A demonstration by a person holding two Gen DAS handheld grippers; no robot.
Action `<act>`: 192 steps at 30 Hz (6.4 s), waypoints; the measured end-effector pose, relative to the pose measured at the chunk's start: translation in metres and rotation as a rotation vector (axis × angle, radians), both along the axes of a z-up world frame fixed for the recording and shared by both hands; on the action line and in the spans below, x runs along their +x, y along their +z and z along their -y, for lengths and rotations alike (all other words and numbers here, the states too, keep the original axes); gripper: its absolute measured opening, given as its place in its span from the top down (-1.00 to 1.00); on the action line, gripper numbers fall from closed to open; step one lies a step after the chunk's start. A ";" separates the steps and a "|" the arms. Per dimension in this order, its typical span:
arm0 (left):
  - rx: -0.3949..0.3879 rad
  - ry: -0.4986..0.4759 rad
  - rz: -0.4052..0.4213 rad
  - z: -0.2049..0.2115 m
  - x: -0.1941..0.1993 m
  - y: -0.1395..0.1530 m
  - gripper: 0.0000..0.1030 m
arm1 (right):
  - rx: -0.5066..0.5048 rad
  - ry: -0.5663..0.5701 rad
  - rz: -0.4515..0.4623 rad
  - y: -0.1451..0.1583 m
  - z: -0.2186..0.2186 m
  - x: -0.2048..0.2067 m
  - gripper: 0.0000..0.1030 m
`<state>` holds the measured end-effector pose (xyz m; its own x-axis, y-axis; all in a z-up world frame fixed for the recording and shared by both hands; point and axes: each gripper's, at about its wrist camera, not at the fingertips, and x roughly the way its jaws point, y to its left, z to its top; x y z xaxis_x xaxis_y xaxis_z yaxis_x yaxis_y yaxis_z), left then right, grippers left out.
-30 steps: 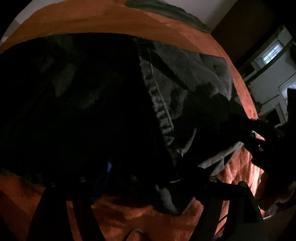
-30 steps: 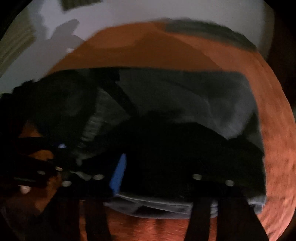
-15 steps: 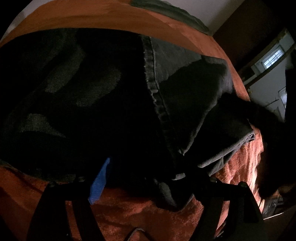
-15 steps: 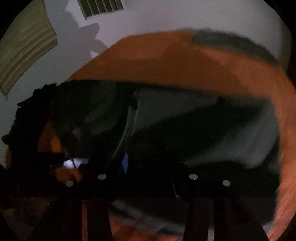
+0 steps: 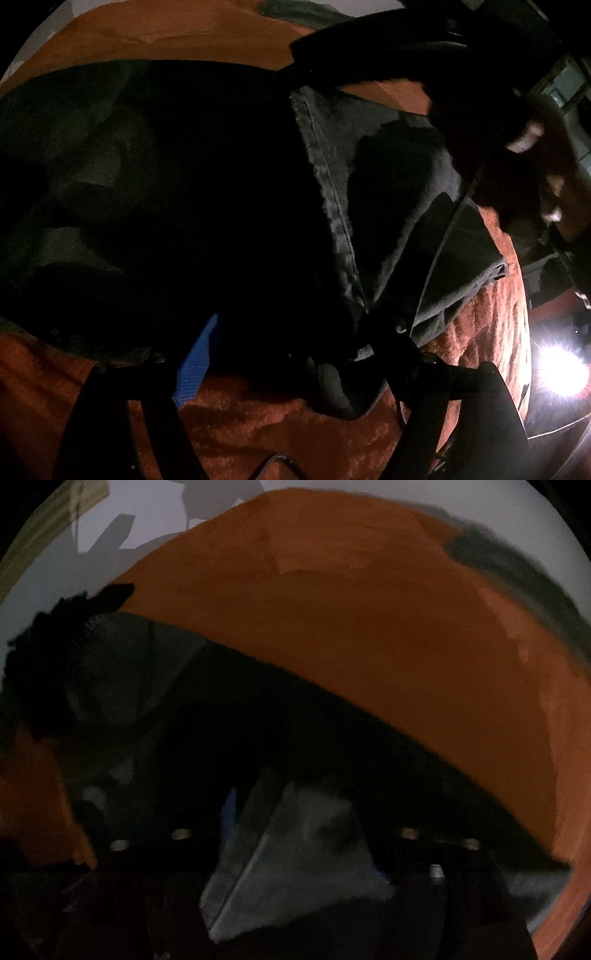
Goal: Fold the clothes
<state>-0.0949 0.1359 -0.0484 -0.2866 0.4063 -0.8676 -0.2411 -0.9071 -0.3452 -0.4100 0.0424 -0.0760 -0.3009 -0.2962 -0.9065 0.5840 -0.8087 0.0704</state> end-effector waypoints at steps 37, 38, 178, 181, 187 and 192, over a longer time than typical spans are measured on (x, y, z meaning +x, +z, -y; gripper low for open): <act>-0.027 0.017 -0.014 0.023 0.011 0.013 -0.58 | -0.130 -0.065 -0.056 0.027 -0.161 0.056 0.19; -0.017 0.025 -0.012 0.023 0.010 0.014 -0.58 | -0.109 -0.055 -0.036 0.024 -0.166 0.061 0.19; -0.201 -0.004 -0.370 -0.122 -0.007 0.064 0.22 | -0.223 -0.603 -0.001 0.072 -0.459 0.269 -0.02; -0.282 -0.088 -0.385 -0.140 0.011 0.047 0.03 | -0.226 -0.662 0.017 0.068 -0.476 0.280 -0.02; -0.073 -0.177 -0.415 -0.113 0.028 0.067 -0.09 | -0.307 -0.595 0.065 0.068 -0.461 0.255 -0.12; -0.048 -0.053 -0.405 -0.055 0.022 0.086 -0.17 | -0.433 -0.495 0.155 0.058 -0.423 0.211 -0.41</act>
